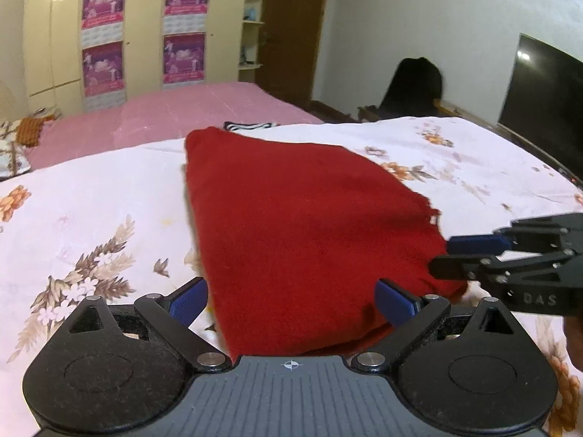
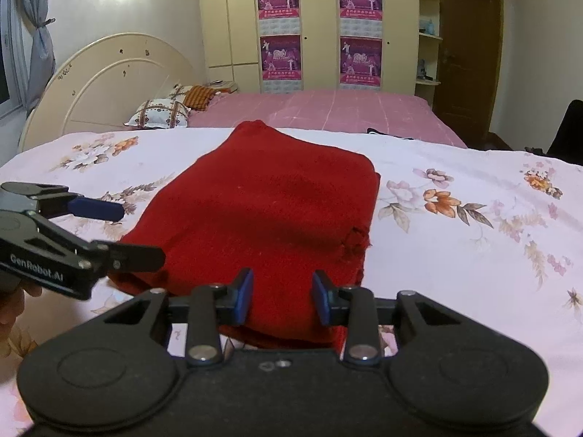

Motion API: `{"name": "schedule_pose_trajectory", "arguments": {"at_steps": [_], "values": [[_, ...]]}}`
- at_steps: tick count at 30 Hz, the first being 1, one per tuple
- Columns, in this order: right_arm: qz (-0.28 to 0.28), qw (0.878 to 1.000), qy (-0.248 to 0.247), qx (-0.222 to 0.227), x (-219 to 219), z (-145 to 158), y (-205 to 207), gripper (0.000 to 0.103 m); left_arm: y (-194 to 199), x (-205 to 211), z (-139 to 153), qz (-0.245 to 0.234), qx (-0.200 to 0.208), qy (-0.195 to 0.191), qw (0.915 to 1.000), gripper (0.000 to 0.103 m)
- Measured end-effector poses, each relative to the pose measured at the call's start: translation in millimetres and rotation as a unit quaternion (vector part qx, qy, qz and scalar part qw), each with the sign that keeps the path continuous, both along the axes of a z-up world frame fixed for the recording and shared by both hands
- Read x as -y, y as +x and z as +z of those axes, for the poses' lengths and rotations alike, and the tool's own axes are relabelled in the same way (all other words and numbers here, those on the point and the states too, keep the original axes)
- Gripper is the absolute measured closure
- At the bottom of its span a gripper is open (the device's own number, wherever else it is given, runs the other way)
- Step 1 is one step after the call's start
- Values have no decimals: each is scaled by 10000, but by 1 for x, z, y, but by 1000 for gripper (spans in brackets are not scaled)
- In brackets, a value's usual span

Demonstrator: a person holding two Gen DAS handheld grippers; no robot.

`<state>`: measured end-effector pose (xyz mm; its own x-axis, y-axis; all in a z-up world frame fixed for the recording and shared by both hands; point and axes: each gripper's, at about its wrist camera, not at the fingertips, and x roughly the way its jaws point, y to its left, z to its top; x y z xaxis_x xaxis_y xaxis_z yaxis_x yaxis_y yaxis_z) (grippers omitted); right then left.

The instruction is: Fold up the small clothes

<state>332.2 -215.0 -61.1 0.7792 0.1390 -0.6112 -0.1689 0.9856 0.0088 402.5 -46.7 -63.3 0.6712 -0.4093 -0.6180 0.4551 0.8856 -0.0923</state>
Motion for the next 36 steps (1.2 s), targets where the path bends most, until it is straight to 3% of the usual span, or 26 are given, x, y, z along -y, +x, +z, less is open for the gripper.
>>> {"name": "schedule_pose_trajectory", "arguments": {"at_steps": [4, 9, 10, 13, 15, 21, 25, 27, 29, 31, 36], "values": [[2, 9996, -155, -243, 1, -14, 6, 71, 14, -3, -24, 188, -460, 235, 9985, 5], [145, 9993, -212, -274, 2, -19, 5, 70, 17, -21, -28, 341, -767, -165, 9963, 5], [115, 9995, -96, -294, 5, -15, 6, 69, 18, -28, -22, 368, -762, -363, 9958, 5], [-256, 9941, 1055, 9, 38, 5, 4, 51, 29, -51, -10, 295, -843, -1052, 9904, 5], [-576, 9861, 1560, -10, 63, 9, 13, 50, 43, -57, -7, 248, -965, -1257, 9871, 5], [-917, 9428, 3130, -685, 122, -21, 67, 50, 93, -50, -24, 87, -1636, -1651, 9726, 5], [-843, 8965, 4160, -1270, 145, -57, 90, 47, 113, -45, -45, 32, -2047, -2099, 9561, 5], [-669, 8944, 4232, -1284, 144, -62, 95, 49, 121, -41, -48, -23, -2067, -2201, 9533, 6], [-497, 8954, 4218, -1335, 138, -63, 103, 51, 131, -38, -51, -5, -2159, -2295, 9491, 24], [-306, 9023, 4086, -1344, 127, -62, 112, 52, 140, -36, -53, -24, -2224, -2387, 9453, 24], [-187, 9140, 3841, -1295, 111, -57, 123, 54, 151, -18, -49, -160, -2124, -2105, 9541, 24]]}}
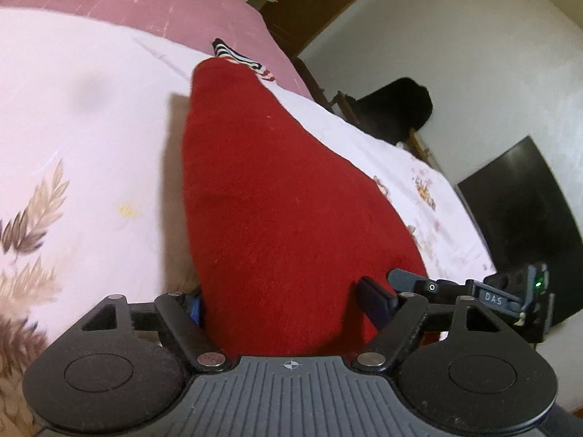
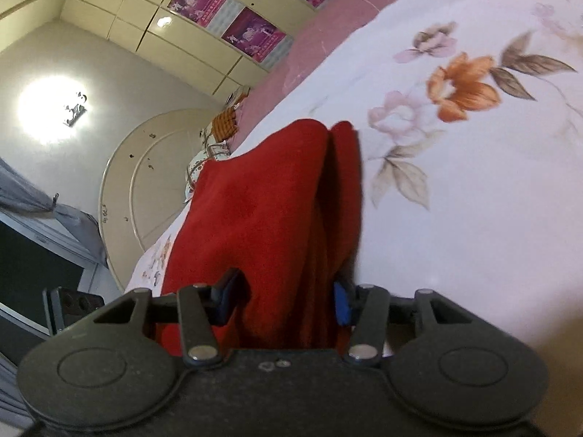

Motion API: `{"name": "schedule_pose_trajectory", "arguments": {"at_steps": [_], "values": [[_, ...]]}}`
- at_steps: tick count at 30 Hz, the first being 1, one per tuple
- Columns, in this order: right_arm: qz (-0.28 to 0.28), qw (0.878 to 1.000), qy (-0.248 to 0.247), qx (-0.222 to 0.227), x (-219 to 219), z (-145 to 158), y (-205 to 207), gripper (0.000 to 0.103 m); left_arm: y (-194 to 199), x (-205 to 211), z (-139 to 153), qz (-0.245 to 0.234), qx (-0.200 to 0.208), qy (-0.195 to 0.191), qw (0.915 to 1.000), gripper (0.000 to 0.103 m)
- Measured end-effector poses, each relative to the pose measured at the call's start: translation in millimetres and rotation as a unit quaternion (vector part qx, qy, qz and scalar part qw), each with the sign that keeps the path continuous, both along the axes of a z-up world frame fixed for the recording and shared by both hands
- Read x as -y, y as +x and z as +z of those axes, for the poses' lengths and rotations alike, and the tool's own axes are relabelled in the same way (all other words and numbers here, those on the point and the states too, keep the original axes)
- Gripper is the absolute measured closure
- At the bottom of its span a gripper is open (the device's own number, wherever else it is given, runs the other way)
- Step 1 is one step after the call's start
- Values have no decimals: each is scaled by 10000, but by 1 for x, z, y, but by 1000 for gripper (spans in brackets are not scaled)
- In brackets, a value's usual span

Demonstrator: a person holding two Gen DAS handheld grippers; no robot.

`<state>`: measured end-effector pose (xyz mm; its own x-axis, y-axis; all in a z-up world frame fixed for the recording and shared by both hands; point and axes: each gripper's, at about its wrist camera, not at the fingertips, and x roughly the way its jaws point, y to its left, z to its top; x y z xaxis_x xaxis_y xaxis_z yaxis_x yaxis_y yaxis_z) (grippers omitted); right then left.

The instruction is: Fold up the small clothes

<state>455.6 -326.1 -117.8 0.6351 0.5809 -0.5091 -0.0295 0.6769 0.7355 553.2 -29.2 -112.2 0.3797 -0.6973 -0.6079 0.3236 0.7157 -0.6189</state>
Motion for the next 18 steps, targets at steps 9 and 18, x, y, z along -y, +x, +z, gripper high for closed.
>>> {"name": "schedule_pose_trajectory", "arguments": {"at_steps": [9, 18], "values": [[69, 9929, -1124, 381, -32, 35, -12, 67, -1, -1, 2, 171, 96, -196, 9996, 54], [407, 9874, -1279, 834, -73, 96, -34, 68, -40, -53, 48, 369, 501, -373, 9974, 55]]}}
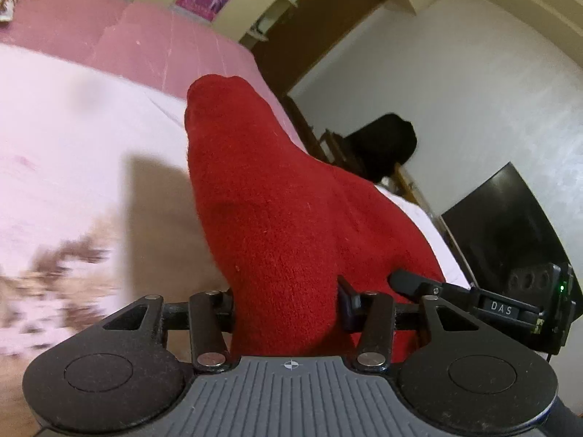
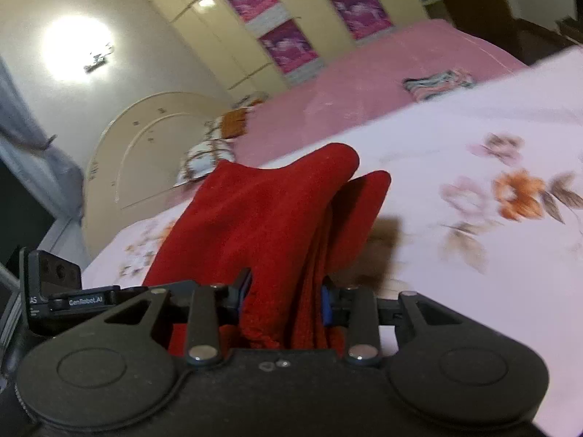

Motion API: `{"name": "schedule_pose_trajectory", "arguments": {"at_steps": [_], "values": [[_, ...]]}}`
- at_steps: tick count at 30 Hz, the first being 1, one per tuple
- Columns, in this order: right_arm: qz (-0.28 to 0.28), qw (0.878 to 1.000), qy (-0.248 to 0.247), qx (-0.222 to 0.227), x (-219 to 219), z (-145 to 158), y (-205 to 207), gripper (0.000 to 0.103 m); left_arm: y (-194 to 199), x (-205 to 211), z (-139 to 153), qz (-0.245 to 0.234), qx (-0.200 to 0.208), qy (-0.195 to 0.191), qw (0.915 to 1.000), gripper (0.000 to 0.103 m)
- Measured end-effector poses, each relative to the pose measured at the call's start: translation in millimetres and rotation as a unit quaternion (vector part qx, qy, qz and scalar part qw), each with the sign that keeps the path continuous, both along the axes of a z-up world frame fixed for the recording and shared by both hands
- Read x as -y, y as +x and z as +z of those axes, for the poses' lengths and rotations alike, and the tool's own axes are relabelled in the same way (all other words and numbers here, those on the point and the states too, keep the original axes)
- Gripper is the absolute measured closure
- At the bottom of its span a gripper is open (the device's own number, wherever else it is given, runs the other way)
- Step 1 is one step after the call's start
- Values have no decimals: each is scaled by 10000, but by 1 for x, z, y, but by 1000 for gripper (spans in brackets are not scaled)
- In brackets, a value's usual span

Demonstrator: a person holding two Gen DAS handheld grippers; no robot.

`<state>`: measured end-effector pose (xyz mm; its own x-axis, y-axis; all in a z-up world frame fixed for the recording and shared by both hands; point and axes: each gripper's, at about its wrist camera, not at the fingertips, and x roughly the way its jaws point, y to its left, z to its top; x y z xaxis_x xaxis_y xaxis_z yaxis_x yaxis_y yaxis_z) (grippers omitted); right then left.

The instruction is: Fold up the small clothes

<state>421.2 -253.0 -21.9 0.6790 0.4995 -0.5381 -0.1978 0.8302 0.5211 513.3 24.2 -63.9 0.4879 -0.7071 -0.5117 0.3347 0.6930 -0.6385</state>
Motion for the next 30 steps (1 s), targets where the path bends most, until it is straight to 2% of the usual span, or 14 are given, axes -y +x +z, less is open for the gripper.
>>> {"name": "schedule_pose_trajectory", "arguments": {"at_steps": [3, 7, 12, 16, 18, 20, 24, 28, 30], "values": [[305, 9995, -34, 93, -38, 15, -4, 68, -17, -39, 15, 115, 79, 112, 9998, 55], [695, 9975, 65, 86, -94, 14, -9, 69, -45, -100, 21, 429, 66, 355, 9984, 55], [1116, 9933, 277, -119, -167, -7, -10, 69, -80, -171, 2, 867, -230, 579, 9943, 55], [1273, 9897, 460, -463, -209, -32, -14, 69, -89, -213, -20, 1237, -419, 781, 9884, 55], [1232, 9893, 456, -634, -220, -46, -15, 70, -87, -215, -34, 1287, -519, 952, 9857, 50], [1053, 9917, 219, -701, -223, -57, -18, 70, -86, -214, -45, 1348, -547, 992, 9844, 36], [918, 9914, 406, -837, -212, -69, -10, 67, -88, -213, -53, 1442, -458, 942, 9840, 34], [977, 9901, 329, -953, -215, -53, -14, 61, -107, -213, -39, 1470, -380, 1144, 9818, 34], [984, 9915, 320, -787, -203, -40, -28, 60, -124, -230, -29, 1412, -247, 1197, 9824, 34]]}}
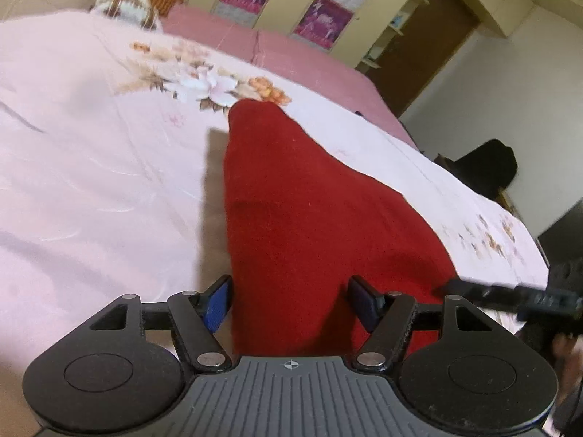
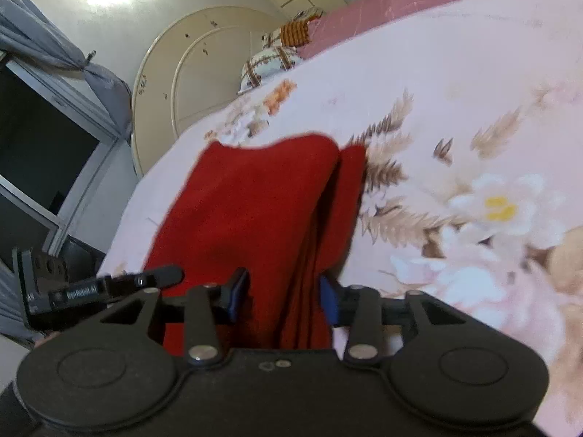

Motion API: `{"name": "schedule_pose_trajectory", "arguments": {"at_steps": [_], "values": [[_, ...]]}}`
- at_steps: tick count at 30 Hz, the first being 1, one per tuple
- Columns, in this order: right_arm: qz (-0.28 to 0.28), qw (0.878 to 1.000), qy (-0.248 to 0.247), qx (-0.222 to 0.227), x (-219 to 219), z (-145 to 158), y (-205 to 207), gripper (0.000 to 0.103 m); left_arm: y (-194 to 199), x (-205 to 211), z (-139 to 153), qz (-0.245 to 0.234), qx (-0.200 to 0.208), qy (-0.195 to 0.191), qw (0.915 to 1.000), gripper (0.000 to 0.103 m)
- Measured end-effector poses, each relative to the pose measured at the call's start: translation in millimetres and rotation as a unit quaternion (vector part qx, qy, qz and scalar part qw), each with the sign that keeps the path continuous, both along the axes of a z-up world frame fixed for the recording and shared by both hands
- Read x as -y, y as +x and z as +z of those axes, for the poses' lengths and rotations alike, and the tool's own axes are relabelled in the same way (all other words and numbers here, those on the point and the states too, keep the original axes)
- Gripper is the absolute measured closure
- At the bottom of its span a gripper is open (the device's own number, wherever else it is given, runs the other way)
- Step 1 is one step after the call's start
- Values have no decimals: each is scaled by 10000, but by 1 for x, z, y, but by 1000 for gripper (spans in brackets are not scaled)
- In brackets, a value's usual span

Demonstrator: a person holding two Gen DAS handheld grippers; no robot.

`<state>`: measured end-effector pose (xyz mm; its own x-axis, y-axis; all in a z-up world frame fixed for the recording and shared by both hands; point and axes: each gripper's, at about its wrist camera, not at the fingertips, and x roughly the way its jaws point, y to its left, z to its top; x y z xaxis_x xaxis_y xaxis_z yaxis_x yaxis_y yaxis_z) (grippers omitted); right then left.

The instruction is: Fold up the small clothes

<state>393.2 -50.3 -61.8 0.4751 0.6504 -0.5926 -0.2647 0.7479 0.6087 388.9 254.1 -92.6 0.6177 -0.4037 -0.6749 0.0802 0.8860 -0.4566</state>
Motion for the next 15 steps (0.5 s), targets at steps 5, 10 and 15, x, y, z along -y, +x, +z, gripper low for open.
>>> {"name": "schedule_pose_trajectory", "arguments": {"at_steps": [5, 10, 15], "values": [[393, 9983, -423, 78, -17, -2, -22, 60, -18, -23, -17, 106, -190, -397, 9990, 33], [141, 9949, -993, -71, -22, -17, -28, 63, -29, -13, -14, 86, -73, 58, 9999, 31], [-4, 9919, -1228, 314, -25, 16, -61, 57, -66, 1, 1, 50, 159, 689, 9975, 21]]}}
